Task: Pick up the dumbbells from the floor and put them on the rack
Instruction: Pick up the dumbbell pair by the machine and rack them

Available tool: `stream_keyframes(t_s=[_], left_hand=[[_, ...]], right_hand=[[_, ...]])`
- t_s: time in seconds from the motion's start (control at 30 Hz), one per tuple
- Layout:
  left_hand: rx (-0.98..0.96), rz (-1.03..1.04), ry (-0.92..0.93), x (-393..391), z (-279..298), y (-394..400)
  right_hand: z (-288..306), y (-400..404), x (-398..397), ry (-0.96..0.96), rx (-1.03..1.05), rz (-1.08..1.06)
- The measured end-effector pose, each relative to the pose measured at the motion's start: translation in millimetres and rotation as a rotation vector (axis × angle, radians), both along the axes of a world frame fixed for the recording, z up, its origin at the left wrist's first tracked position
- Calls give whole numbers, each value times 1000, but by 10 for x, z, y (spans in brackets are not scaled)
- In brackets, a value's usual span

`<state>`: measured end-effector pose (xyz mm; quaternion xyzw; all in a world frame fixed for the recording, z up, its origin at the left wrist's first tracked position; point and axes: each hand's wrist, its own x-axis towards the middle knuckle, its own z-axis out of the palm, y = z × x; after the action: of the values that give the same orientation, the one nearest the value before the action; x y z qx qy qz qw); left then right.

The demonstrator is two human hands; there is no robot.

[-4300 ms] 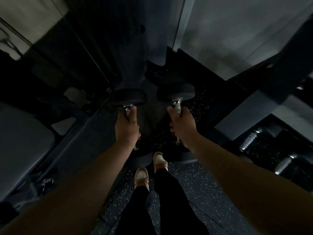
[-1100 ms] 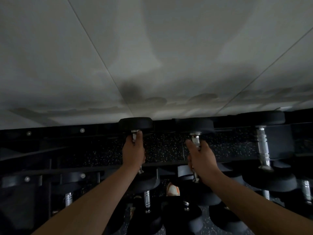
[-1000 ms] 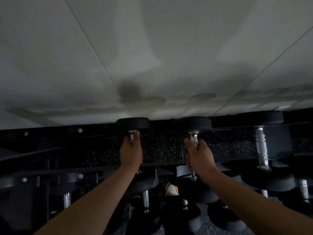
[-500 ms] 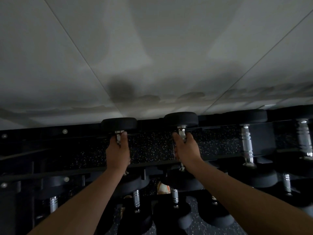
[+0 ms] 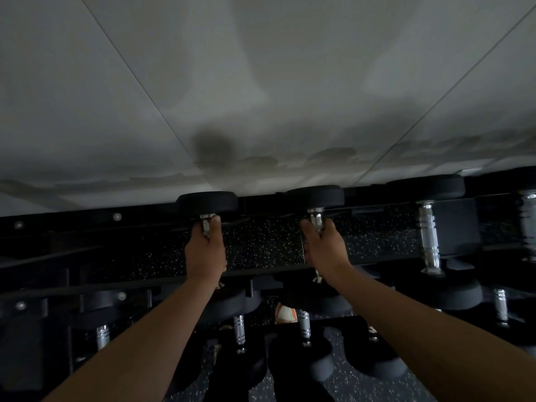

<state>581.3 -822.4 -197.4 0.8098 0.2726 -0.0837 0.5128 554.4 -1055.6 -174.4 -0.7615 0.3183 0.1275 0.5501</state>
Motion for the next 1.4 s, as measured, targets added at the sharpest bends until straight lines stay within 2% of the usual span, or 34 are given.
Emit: stream_keyframes(t_s=[0.13,0.4,0.7,0.97,1.2,1.4], left_hand=[[3,0,3,-1,17,-5],[19,24,21,1,56,-35],[-63,-7,47,-12,139,-16],[73,-165,20,-88,233,36],[136,-230,-92,-154,355,80],[312,-259,-173,-143,673,69]], right_hand=[[-41,-23,5,-12,70,-24],[-35,-16,7,-2,-27,30],[-17,-14,-9,28,-87,57],[122,53,-43,32,-153,100],[300,153,-87,40,-193,91],[568,187,-420,38,-268,48]])
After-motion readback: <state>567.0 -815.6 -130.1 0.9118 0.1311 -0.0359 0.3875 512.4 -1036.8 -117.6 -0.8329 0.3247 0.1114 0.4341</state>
